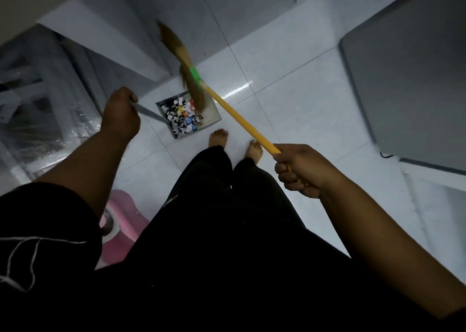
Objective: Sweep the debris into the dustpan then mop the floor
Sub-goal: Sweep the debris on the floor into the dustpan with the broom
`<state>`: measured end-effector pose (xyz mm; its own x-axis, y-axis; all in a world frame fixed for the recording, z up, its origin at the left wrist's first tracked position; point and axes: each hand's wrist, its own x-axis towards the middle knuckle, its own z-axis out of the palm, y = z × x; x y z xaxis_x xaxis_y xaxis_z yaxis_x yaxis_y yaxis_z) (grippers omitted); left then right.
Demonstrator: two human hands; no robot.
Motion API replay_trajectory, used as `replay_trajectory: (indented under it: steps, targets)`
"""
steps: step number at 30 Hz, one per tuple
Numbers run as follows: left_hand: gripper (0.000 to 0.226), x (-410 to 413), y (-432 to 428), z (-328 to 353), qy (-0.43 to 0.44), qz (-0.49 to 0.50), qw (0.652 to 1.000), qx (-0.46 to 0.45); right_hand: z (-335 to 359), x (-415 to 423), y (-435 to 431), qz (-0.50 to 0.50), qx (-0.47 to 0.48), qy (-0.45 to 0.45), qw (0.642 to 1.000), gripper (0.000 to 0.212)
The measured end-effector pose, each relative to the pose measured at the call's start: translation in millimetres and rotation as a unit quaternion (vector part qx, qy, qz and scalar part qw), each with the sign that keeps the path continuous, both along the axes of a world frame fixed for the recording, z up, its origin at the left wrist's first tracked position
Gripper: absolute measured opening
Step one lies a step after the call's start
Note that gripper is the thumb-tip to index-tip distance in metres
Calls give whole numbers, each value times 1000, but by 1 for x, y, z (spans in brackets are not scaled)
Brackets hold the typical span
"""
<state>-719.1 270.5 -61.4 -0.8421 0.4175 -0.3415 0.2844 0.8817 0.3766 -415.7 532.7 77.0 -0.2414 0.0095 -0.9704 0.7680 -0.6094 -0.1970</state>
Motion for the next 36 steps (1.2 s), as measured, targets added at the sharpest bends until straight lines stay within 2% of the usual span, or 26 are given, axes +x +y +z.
replay_trajectory:
  steps: [2,7,11,13,15,18,21,24,28,32,36]
  targets:
    - [23,0,-2,1,-7,11,1000,-6,17,2,12,18,11,27,999,26]
    - [20,4,-13,4,-6,24,1000,7,39,-10,51,69,72,56,993,24]
    - [21,13,-27,6,-10,92,995,23,28,-44,79,130,154,57,978,8]
    - [21,16,-35,6,-6,118,993,28,11,-68,87,173,206,47,962,15]
    - [20,20,-41,5,-2,145,989,30,-12,-93,93,232,268,29,935,12]
    - [19,25,-45,3,-3,177,984,24,-52,-127,97,369,351,-21,861,10]
    - [19,32,-46,0,0,165,986,15,-75,-146,91,492,351,-73,794,22]
    - [21,39,-40,-2,8,172,985,1,-77,-143,71,563,308,-98,761,28]
    - [22,39,-30,-1,6,188,982,-13,-55,-114,61,578,263,-93,767,25]
    - [23,35,-29,1,-10,206,978,-21,-6,-74,93,501,244,-65,828,31]
    - [24,36,-41,4,-10,207,978,-3,45,-55,116,457,246,-42,854,25]
